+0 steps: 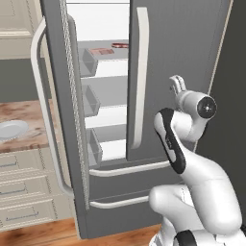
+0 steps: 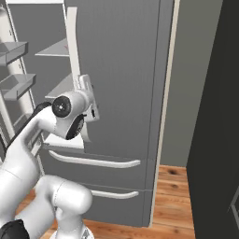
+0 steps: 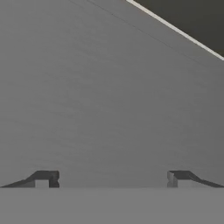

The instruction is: Place the steak on the counter behind the older steak on the same shelf of the fridge to maintain FIFO order. Close the fridge door when finished.

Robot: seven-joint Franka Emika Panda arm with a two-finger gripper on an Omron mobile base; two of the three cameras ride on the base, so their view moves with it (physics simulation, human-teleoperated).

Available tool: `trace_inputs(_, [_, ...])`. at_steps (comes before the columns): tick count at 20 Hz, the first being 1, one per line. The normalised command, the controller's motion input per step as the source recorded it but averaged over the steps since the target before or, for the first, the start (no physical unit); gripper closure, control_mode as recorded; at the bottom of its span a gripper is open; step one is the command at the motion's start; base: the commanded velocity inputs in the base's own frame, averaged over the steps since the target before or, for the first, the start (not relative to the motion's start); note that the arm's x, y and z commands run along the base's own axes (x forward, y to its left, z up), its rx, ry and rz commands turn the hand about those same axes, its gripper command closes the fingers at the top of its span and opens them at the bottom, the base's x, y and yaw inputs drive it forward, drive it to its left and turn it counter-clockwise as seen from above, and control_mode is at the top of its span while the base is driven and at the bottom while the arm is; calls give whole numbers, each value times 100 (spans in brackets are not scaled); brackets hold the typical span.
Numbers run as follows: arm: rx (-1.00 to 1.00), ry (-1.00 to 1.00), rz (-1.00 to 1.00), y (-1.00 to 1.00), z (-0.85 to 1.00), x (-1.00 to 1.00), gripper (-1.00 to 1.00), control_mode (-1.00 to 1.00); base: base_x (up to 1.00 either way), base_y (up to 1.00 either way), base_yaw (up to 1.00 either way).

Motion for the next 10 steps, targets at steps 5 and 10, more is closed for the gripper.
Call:
trace_inputs(5, [-7,0,-3,-1,66,-100,-100,-100,0,0,0])
trace_inputs(10, [-14,-5,-3,0,78,-100,-100,-100,0,0,0])
